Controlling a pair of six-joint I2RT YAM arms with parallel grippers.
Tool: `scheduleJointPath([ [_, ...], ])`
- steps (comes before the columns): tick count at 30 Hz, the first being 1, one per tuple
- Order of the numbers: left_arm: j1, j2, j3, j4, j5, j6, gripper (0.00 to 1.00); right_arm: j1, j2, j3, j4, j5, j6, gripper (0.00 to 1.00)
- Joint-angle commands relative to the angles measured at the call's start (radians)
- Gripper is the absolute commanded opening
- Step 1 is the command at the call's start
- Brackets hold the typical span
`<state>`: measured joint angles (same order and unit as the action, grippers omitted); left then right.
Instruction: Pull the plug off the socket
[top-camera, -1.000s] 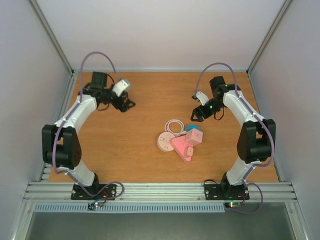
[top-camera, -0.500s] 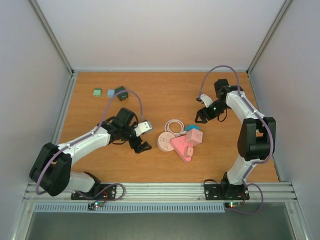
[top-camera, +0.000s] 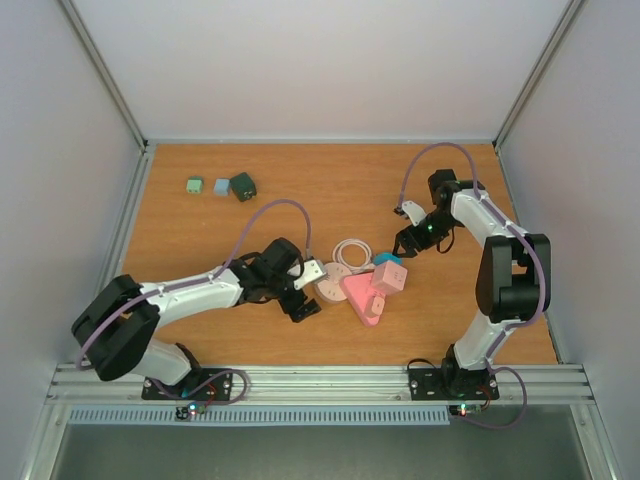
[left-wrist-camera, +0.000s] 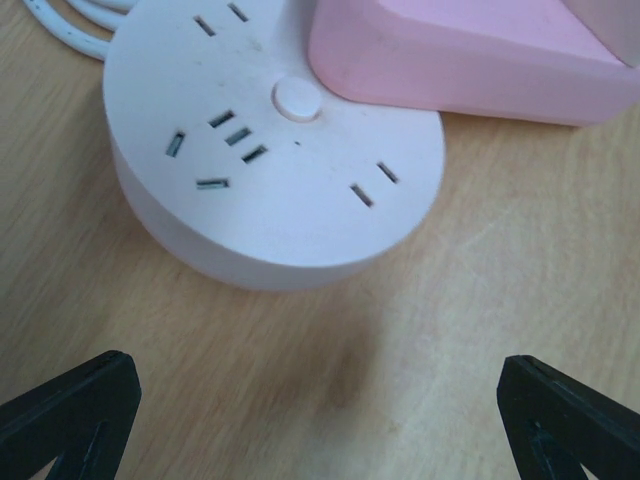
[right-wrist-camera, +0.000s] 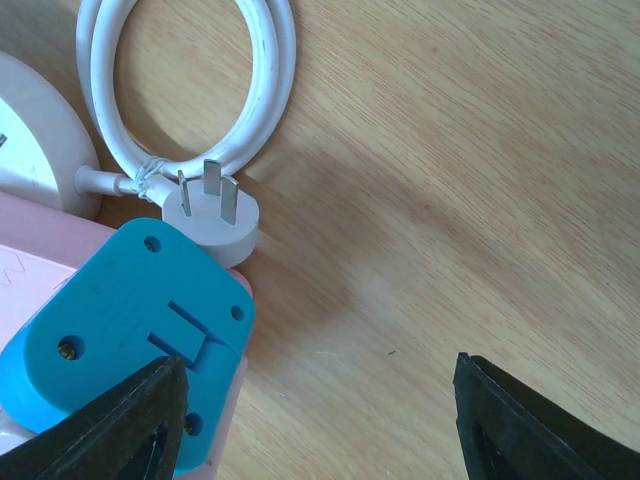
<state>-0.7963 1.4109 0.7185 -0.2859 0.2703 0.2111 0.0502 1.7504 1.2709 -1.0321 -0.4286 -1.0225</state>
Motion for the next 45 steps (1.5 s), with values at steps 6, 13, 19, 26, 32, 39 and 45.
scheduleJointPath([
  [6, -0.037, 0.135, 0.077, 0.122, -0.095, -0.142, 1.0, -0.03, -0.016, 0.001, -0.002, 0.014, -0.033, 0.74],
  [13, -0.036, 0.213, 0.129, 0.167, -0.136, -0.19, 1.0, -0.036, -0.005, -0.01, 0.009, 0.028, -0.05, 0.74],
  [19, 0.004, 0.283, 0.19, 0.198, -0.164, -0.232, 1.0, -0.036, -0.02, -0.049, 0.012, 0.04, -0.074, 0.74],
  [26, 0.11, 0.434, 0.363, 0.192, -0.128, -0.256, 1.0, -0.107, -0.023, -0.052, 0.001, 0.049, -0.105, 0.74],
  [32, 0.156, 0.55, 0.512, 0.169, -0.081, -0.217, 1.0, -0.107, -0.024, -0.062, 0.001, 0.031, -0.117, 0.75],
  [39, 0.247, 0.537, 0.519, 0.154, 0.066, -0.162, 1.0, -0.105, -0.021, -0.082, 0.0, -0.013, -0.117, 0.75],
  [45, 0.3, 0.397, 0.435, 0.122, 0.146, -0.043, 1.0, -0.09, -0.045, -0.13, -0.012, -0.038, -0.133, 0.74],
])
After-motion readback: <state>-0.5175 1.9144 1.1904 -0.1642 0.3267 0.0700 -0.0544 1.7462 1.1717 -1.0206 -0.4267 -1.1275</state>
